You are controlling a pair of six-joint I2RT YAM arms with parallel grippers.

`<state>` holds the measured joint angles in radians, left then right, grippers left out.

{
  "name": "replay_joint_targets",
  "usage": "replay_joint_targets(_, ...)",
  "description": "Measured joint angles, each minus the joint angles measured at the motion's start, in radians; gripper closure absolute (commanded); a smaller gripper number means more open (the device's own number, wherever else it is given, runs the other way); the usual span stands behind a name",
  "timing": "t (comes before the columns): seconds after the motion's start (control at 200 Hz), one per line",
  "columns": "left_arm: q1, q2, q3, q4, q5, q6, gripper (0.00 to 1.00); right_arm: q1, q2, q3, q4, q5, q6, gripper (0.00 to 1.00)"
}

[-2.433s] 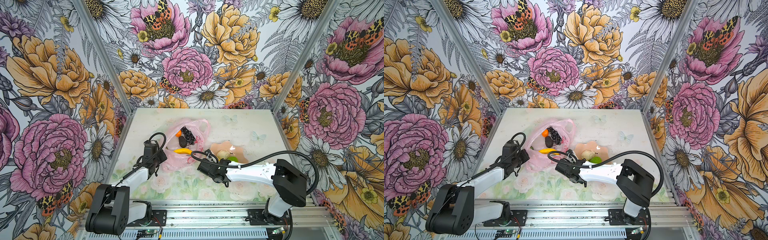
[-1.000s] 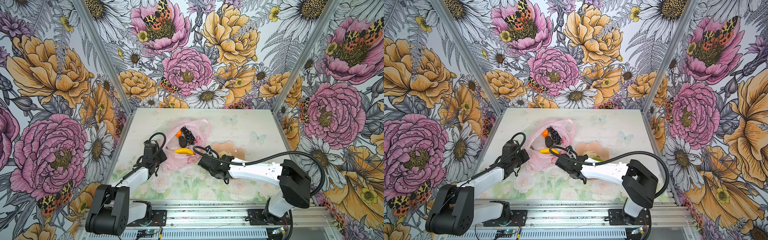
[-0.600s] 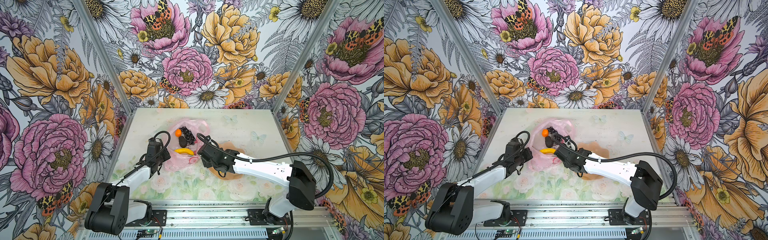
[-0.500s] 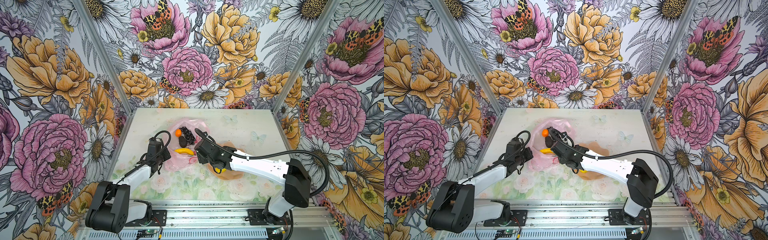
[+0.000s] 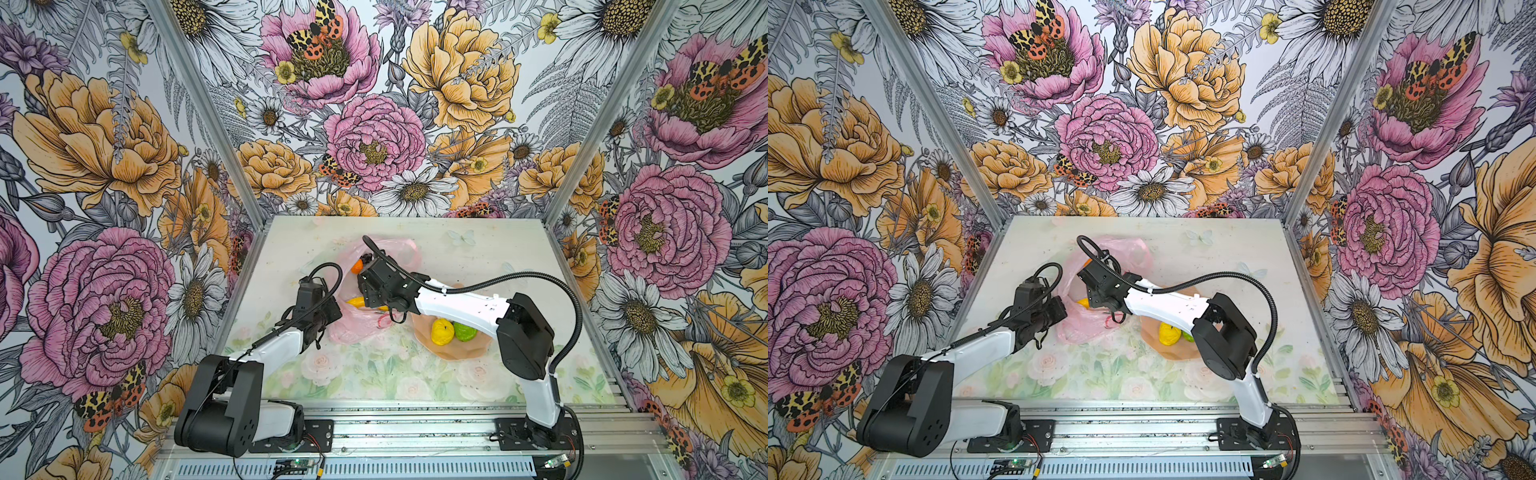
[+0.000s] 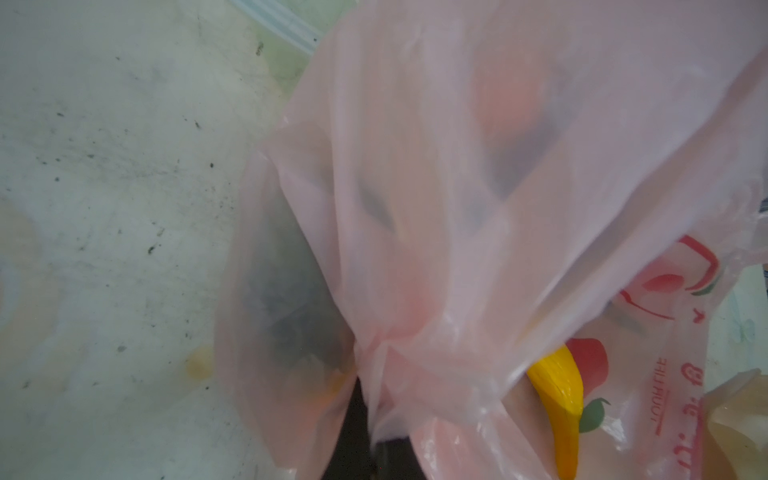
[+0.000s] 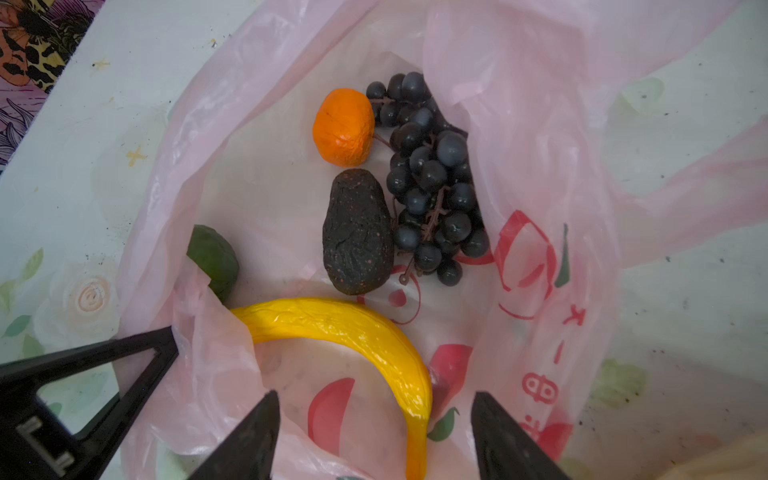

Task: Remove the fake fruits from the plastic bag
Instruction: 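Move the right gripper back over the bag mouth, then reach into the bag and grasp the dark avocado with the right gripper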

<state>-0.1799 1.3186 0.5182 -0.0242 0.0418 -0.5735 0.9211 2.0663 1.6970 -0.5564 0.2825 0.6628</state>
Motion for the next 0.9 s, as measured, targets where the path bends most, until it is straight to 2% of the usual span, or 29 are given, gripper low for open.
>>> replay_joint_targets(0.285,0.015,-0.002,0.000,-0.001,0.009,-0.003,1.00,-0.026,0.150,0.156,0.001,-0.059,0.002,0.30)
replay_joint_targets(0.636,0.028,-0.001,0.000,0.000,0.030,-0.004,1.00,-0.038,0.253,0.259,0.001,-0.093,0.003,0.34)
replay_joint_targets(0.901,0.037,0.000,0.000,0.000,0.039,-0.004,1.00,-0.039,0.304,0.311,0.001,-0.108,0.002,0.34)
